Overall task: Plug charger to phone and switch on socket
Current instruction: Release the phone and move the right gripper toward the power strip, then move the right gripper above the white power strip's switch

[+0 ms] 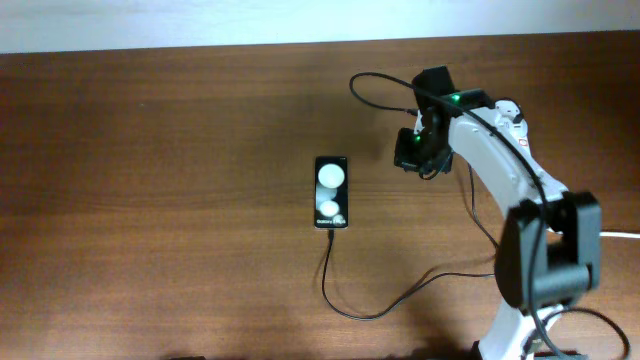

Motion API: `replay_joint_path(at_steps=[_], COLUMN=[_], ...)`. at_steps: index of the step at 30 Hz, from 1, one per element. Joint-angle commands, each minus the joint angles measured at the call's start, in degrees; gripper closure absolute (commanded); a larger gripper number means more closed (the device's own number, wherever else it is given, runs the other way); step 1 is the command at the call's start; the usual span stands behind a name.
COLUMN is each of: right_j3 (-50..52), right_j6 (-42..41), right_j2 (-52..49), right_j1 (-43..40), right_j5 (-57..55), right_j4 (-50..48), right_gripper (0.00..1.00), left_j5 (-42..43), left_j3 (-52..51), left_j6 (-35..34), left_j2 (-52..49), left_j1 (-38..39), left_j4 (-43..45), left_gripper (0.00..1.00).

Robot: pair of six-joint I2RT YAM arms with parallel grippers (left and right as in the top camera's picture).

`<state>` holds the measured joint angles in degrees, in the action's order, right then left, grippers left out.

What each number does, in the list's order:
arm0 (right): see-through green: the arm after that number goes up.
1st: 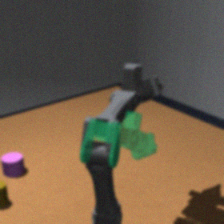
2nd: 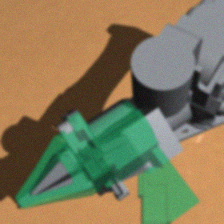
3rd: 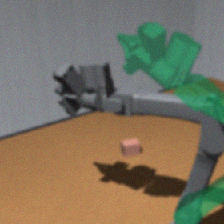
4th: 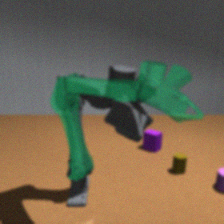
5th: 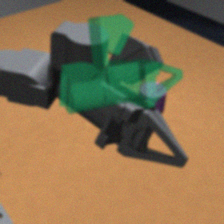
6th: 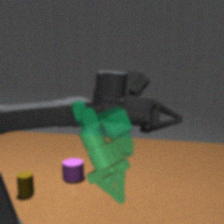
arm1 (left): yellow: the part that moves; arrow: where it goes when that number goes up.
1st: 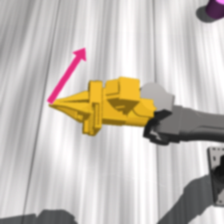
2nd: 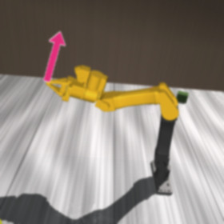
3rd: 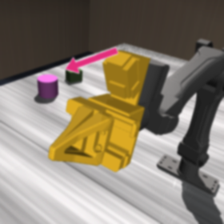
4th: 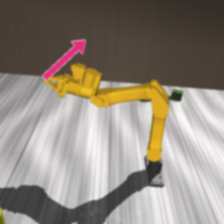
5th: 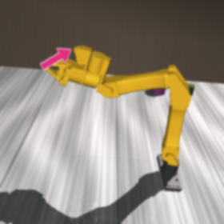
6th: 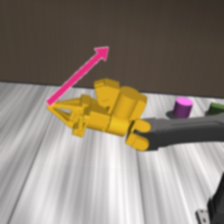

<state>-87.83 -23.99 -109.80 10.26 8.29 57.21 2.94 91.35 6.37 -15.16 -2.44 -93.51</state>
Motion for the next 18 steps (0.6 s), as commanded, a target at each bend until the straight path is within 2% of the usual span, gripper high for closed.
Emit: replay_joint_path(at_steps=[1,6,8,12,14,18], right_j3=[-1.0,-1.0,-1.0,-1.0,-1.0,-1.0], right_j6=[-0.1,-0.5,-5.4,-5.5,-5.4,-4.7], right_j2=[10.1,28.6,37.3,49.2,52.6,53.9], right_j1=[0.3,0.3,0.3,0.3,0.3,0.2], right_j5=[2.1,2.0,2.1,5.4,11.5,11.6], right_j4=[-0.3,-5.2,-10.7,-23.8,-29.2,-24.8], right_gripper=[0.96,0.96,0.96,0.95,0.95,0.88], left_j5=[-0.4,-0.2,-0.2,-0.2,-0.2,-0.2], left_j3=[0.0,-0.1,0.0,0.0,0.0,0.0], left_j6=[0.3,0.3,0.3,0.3,0.3,0.3], left_j2=[1.5,2.5,4.3,8.5,10.4,14.1], left_j1=[-0.3,-0.3,-0.3,-0.3,-0.3,-0.3], left_j4=[-0.1,0.0,0.0,-0.9,-1.0,-1.3], left_gripper=[0.01,0.01,0.01,0.01,0.01,0.01])
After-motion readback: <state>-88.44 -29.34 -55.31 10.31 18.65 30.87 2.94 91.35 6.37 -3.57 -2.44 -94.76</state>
